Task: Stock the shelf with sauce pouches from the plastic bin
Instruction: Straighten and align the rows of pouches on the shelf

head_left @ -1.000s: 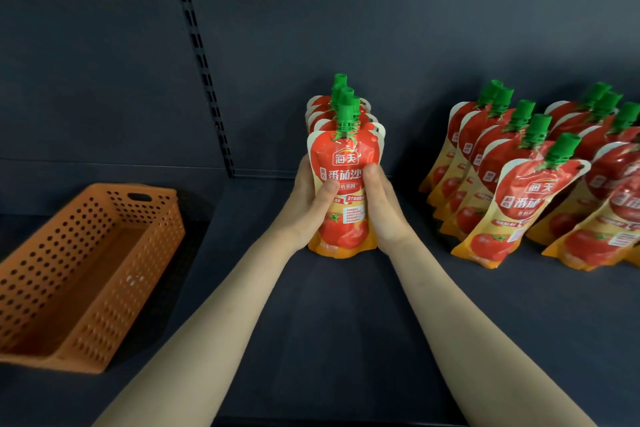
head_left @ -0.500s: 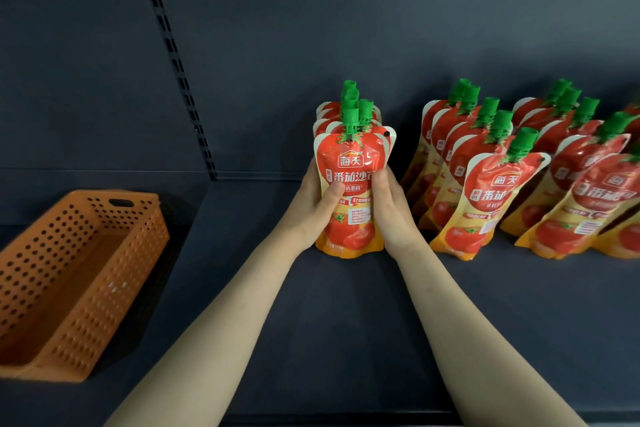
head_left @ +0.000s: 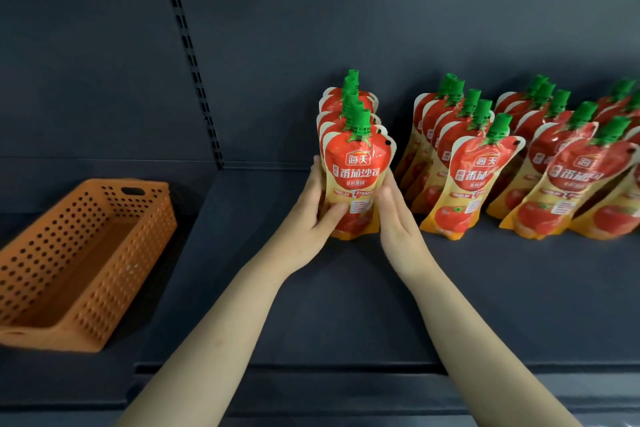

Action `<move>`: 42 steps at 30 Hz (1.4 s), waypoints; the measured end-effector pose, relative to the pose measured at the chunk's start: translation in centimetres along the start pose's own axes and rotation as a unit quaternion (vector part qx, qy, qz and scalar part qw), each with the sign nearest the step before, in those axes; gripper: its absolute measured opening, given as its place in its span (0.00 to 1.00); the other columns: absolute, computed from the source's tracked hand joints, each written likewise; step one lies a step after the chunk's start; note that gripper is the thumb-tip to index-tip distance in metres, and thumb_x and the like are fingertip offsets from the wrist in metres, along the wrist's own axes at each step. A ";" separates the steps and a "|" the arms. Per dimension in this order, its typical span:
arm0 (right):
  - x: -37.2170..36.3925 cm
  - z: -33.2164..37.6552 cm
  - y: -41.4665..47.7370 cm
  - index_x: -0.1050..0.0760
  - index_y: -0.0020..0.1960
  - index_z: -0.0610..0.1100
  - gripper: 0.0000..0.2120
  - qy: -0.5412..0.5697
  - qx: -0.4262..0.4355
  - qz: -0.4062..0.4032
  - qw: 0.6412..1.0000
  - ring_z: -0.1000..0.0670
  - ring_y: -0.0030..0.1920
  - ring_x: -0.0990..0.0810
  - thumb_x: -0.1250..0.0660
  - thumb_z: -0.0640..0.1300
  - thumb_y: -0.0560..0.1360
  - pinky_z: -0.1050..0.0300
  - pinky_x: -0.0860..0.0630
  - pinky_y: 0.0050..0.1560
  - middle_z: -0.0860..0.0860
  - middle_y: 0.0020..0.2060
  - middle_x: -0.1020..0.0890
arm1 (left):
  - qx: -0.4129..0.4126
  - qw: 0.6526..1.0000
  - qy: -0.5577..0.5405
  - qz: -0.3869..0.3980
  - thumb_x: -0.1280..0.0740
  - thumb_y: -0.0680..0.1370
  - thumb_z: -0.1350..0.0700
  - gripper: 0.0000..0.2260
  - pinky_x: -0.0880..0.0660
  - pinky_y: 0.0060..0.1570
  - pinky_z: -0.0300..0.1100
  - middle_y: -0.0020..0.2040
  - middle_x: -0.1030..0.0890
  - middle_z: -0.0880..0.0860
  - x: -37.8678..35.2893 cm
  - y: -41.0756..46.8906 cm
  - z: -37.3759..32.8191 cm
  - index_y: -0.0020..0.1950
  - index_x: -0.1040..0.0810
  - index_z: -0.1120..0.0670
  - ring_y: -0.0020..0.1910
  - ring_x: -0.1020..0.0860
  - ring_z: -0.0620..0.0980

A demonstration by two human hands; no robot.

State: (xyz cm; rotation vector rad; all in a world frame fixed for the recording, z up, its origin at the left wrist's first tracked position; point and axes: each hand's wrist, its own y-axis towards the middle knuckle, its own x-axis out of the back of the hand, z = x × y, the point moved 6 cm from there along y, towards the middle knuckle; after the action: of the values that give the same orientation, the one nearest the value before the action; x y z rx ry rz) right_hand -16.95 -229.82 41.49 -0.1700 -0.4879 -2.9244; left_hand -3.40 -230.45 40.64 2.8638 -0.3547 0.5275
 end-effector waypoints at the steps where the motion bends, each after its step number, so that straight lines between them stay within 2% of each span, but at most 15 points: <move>1: 0.1 -0.1 -0.2 0.47 0.79 0.50 0.24 -0.005 -0.005 0.003 1.000 0.62 0.73 0.38 0.50 0.49 0.84 0.67 0.38 0.71 0.59 0.74 0.35 | 0.002 1.000 0.015 0.011 0.40 0.80 0.43 0.37 0.43 0.74 0.40 0.77 0.54 0.34 0.0 -0.3 0.1 0.78 0.64 0.40 0.76 0.48 0.35; 3: 0.3 -0.5 -0.4 0.44 0.78 0.50 0.24 -0.017 -0.018 0.015 1.000 0.62 0.71 0.34 0.45 0.48 0.83 0.67 0.35 0.69 0.59 0.71 0.31 | 0.014 0.999 0.033 0.028 0.40 0.81 0.46 0.36 0.42 0.71 0.37 0.72 0.53 0.30 -0.2 -0.5 0.3 0.77 0.66 0.40 0.72 0.46 0.33; 5: 0.2 -0.9 -0.5 0.42 0.77 0.50 0.23 -0.046 -0.023 0.032 0.998 0.62 0.69 0.32 0.44 0.46 0.83 0.67 0.33 0.68 0.58 0.69 0.29 | 0.026 0.998 0.049 0.034 0.42 0.82 0.46 0.36 0.40 0.69 0.36 0.70 0.49 0.31 -0.3 -0.5 0.4 0.77 0.67 0.40 0.70 0.43 0.34; 10: 0.7 -1.2 0.0 0.44 0.77 0.51 0.24 -0.063 -0.032 0.041 0.997 0.60 0.71 0.33 0.43 0.46 0.83 0.57 0.33 0.72 0.57 0.70 0.29 | 0.042 0.996 0.081 0.026 0.44 0.83 0.46 0.34 0.39 0.65 0.35 0.78 0.43 0.43 -0.8 -0.4 0.4 0.77 0.68 0.41 0.72 0.37 0.43; 15: 1.4 -1.1 0.1 0.43 0.78 0.50 0.25 -0.081 -0.024 0.041 0.996 0.57 0.71 0.32 0.41 0.45 0.82 0.51 0.33 0.72 0.55 0.70 0.28 | 0.043 0.994 0.098 0.012 0.45 0.83 0.45 0.33 0.37 0.63 0.35 0.78 0.41 0.44 -1.1 -0.2 0.4 0.77 0.67 0.40 0.73 0.35 0.45; 18: 1.6 -1.0 0.0 0.48 0.79 0.51 0.30 -0.088 -0.027 0.032 0.995 0.60 0.72 0.34 0.40 0.46 0.81 0.56 0.34 0.72 0.57 0.72 0.31 | 0.032 0.995 0.094 0.017 0.44 0.82 0.45 0.34 0.38 0.69 0.39 0.79 0.46 0.43 -0.9 -0.3 0.3 0.76 0.67 0.39 0.74 0.39 0.44; 22: 1.5 -1.2 -0.1 0.45 0.78 0.51 0.29 -0.089 -0.034 0.024 0.995 0.60 0.71 0.32 0.40 0.48 0.80 0.59 0.32 0.70 0.58 0.70 0.29 | 0.026 0.996 0.083 0.014 0.44 0.81 0.42 0.34 0.40 0.75 0.52 0.80 0.53 0.43 -0.8 -0.3 0.7 0.77 0.66 0.38 0.78 0.45 0.46; 25: 1.3 -0.3 -0.1 0.47 0.79 0.50 0.28 -0.048 -0.034 0.012 0.998 0.66 0.69 0.33 0.41 0.48 0.81 0.70 0.33 0.65 0.60 0.71 0.31 | 0.035 0.999 0.030 -0.006 0.46 0.78 0.37 0.35 0.45 0.76 0.48 0.80 0.57 0.42 -0.6 -0.3 0.2 0.77 0.65 0.39 0.78 0.51 0.44; 28: 1.2 0.4 0.8 0.53 0.79 0.53 0.33 0.015 -0.049 -0.009 0.999 0.76 0.63 0.35 0.45 0.58 0.78 0.77 0.32 0.57 0.68 0.69 0.36 | 0.075 0.992 -0.072 -0.076 0.51 0.79 0.36 0.32 0.47 0.68 0.38 0.80 0.58 0.43 0.5 0.2 -0.7 0.78 0.63 0.41 0.76 0.51 0.39; 31: 0.4 0.4 2.2 0.54 0.78 0.59 0.39 0.048 -0.074 -0.004 0.996 0.65 0.71 0.37 0.50 0.74 0.73 0.67 0.33 0.64 0.63 0.75 0.39 | 0.088 0.981 -0.121 -0.121 0.54 0.74 0.33 0.35 0.45 0.65 0.39 0.80 0.56 0.45 1.1 1.5 -1.6 0.79 0.59 0.41 0.78 0.50 0.46; 35: 0.0 -0.3 3.7 0.50 0.77 0.61 0.39 0.082 -0.126 -0.023 0.988 0.59 0.72 0.36 0.56 0.75 0.70 0.62 0.35 0.64 0.61 0.74 0.36 | 0.094 0.964 -0.191 -0.160 0.55 0.67 0.26 0.41 0.42 0.72 0.51 0.80 0.49 0.47 1.1 3.3 -1.4 0.78 0.55 0.38 0.77 0.44 0.49; 37: 0.1 -0.2 3.8 0.42 0.75 0.60 0.35 0.074 -0.135 -0.033 0.988 0.63 0.66 0.29 0.57 0.75 0.73 0.64 0.33 0.61 0.63 0.67 0.28 | 0.101 0.955 -0.226 -0.164 0.53 0.65 0.21 0.43 0.35 0.70 0.54 0.78 0.41 0.47 1.0 4.1 -1.1 0.78 0.51 0.36 0.74 0.36 0.49; 38: 0.1 0.0 3.7 0.36 0.70 0.62 0.29 0.074 -0.136 -0.039 0.987 0.67 0.58 0.26 0.59 0.71 0.76 0.68 0.31 0.56 0.66 0.59 0.25 | 0.109 0.953 -0.236 -0.159 0.53 0.66 0.21 0.42 0.32 0.68 0.54 0.76 0.36 0.48 0.8 4.3 -1.0 0.78 0.48 0.37 0.71 0.32 0.49; 40: -0.4 0.3 3.1 0.32 0.58 0.66 0.20 0.091 -0.145 -0.037 0.984 0.72 0.47 0.23 0.60 0.66 0.78 0.72 0.30 0.47 0.71 0.49 0.24 | 0.122 0.948 -0.254 -0.148 0.55 0.74 0.27 0.36 0.25 0.62 0.50 0.68 0.25 0.50 0.0 4.6 -0.8 0.76 0.38 0.43 0.63 0.24 0.48; 42: -0.7 0.6 2.3 0.34 0.57 0.67 0.19 0.091 -0.137 -0.042 0.985 0.73 0.47 0.23 0.58 0.67 0.75 0.74 0.27 0.44 0.73 0.46 0.22 | 0.139 0.938 -0.282 -0.148 0.57 0.78 0.31 0.32 0.23 0.59 0.48 0.61 0.19 0.51 -0.6 5.0 -0.1 0.72 0.30 0.46 0.58 0.20 0.48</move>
State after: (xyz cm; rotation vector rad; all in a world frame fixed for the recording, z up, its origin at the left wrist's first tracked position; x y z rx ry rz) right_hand -15.78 -231.70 42.65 0.0855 -0.0644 -3.0392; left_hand -5.38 -235.09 41.35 3.2129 0.0857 -0.3375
